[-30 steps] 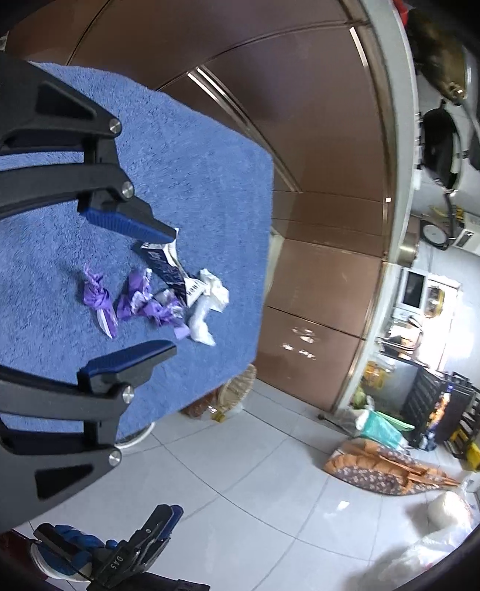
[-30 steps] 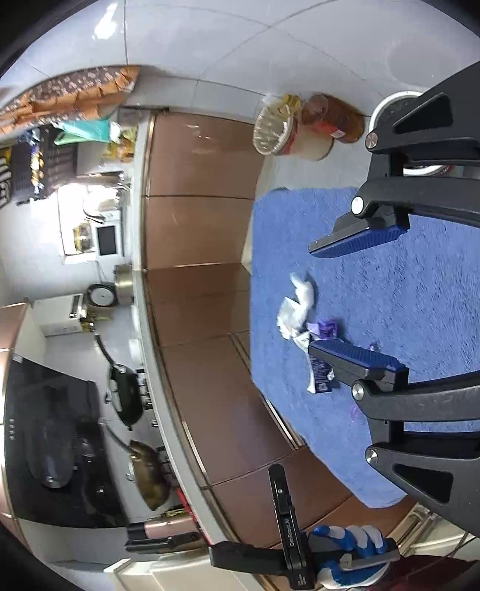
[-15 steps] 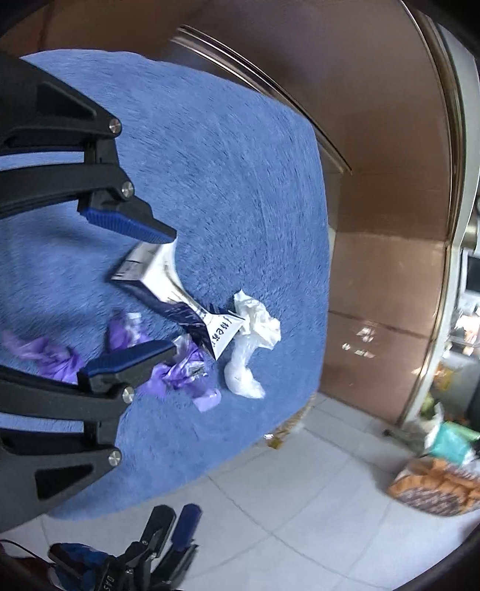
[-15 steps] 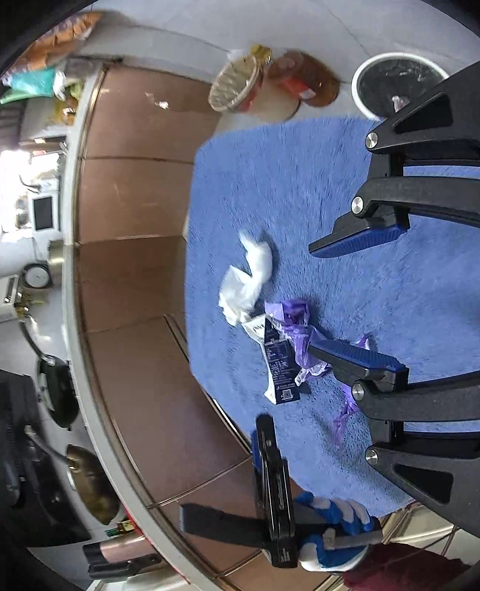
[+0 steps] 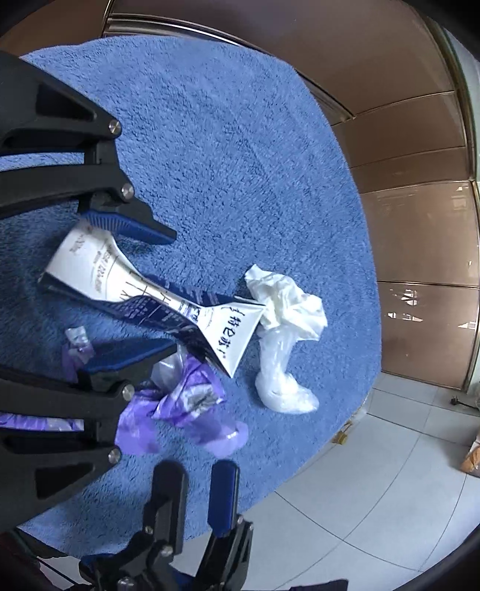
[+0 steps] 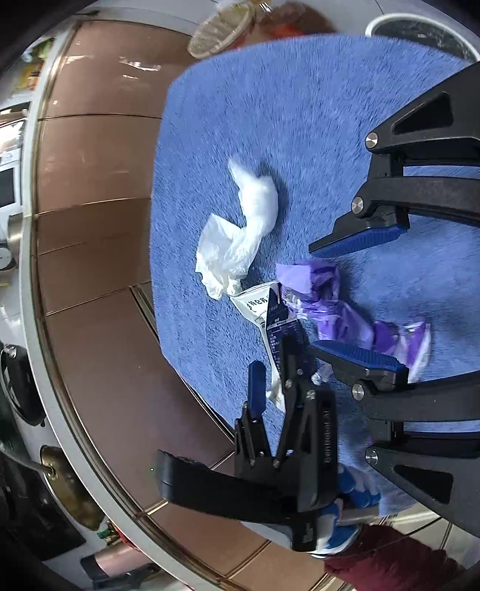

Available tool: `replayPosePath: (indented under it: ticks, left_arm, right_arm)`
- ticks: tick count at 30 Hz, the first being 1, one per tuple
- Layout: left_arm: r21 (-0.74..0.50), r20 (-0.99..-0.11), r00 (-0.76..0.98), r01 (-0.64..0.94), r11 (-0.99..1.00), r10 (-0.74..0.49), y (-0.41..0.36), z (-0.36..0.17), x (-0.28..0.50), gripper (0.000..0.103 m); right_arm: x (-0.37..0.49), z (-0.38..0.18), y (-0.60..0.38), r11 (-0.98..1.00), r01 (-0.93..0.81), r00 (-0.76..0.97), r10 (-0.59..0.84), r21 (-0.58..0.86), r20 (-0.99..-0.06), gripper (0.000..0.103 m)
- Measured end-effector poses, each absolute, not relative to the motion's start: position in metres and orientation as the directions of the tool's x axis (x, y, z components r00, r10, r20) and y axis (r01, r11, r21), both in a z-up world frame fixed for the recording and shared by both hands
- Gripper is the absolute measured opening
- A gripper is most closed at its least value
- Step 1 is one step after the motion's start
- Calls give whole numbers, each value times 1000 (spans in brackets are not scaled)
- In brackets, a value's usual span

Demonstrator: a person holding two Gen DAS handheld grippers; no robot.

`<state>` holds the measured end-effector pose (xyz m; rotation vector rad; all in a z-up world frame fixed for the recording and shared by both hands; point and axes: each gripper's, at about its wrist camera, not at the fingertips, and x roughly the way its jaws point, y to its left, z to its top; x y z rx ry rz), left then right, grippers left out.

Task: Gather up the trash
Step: 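Grasp the white milk carton with the left tool while the right tool grasps a purple wrapper, then carry the carton and purple wrapper to the white bin and open both tools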

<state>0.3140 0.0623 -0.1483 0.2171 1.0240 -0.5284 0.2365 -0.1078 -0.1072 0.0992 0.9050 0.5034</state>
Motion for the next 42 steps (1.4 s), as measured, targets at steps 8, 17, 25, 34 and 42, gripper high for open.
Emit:
replayPosePath:
  ticks: [8, 17, 25, 34, 42]
  left_arm:
    - [-85, -873, 368, 531, 843, -320, 53, -164, 323, 32]
    - [-56, -856, 422, 498, 865, -298, 52, -152, 312, 23]
    - [-54, -822, 493, 432, 900, -286, 72, -121, 287, 23]
    - [-39, -768, 582, 376, 926, -269, 91, -69, 253, 23]
    - [-25, -721, 634, 379, 925, -280, 81, -28, 220, 23]
  right_arm:
    - [256, -125, -105, 860, -368, 477, 501, 354, -722, 23]
    - [246, -110, -111, 860, -386, 515, 501, 333, -696, 6]
    - [213, -78, -128, 869, -385, 574, 490, 312, -656, 6]
    - [177, -46, -149, 878, -379, 637, 476, 291, -606, 6]
    - [137, -21, -178, 893, -354, 702, 450, 278, -552, 6]
